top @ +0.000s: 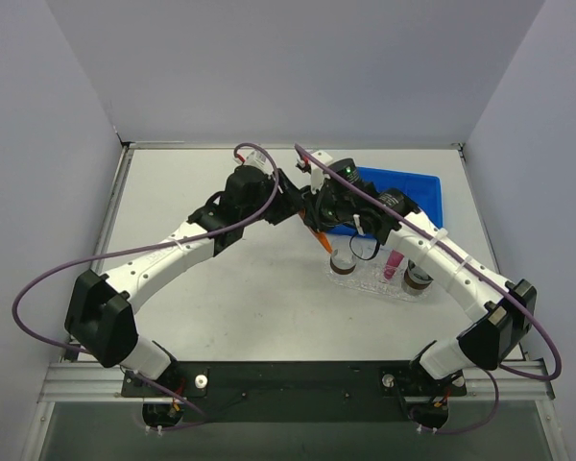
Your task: Prepare toiletry sets of a toothbrush and toothpaste on the tray
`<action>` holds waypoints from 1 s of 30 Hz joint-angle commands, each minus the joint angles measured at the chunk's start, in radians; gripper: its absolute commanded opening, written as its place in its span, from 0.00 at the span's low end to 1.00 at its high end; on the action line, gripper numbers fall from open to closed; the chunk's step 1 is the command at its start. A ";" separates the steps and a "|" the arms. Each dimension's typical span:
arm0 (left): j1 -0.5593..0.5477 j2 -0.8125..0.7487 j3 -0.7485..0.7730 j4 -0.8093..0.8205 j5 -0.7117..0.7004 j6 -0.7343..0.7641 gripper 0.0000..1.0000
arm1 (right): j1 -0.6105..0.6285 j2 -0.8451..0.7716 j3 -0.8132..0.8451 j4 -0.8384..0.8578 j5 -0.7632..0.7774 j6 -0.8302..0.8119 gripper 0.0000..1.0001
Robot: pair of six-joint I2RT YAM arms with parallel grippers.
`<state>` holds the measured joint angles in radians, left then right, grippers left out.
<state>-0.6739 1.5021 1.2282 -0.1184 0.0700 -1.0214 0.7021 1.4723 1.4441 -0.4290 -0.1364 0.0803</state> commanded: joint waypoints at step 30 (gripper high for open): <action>0.122 -0.259 -0.188 0.474 -0.062 0.026 0.00 | -0.305 -0.271 -0.040 -0.027 -0.175 0.482 0.63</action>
<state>-0.5545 1.3190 1.0676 0.0509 0.0120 -1.0332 0.4450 1.2110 1.4204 -0.4538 -0.1257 0.3439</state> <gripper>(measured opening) 0.430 0.632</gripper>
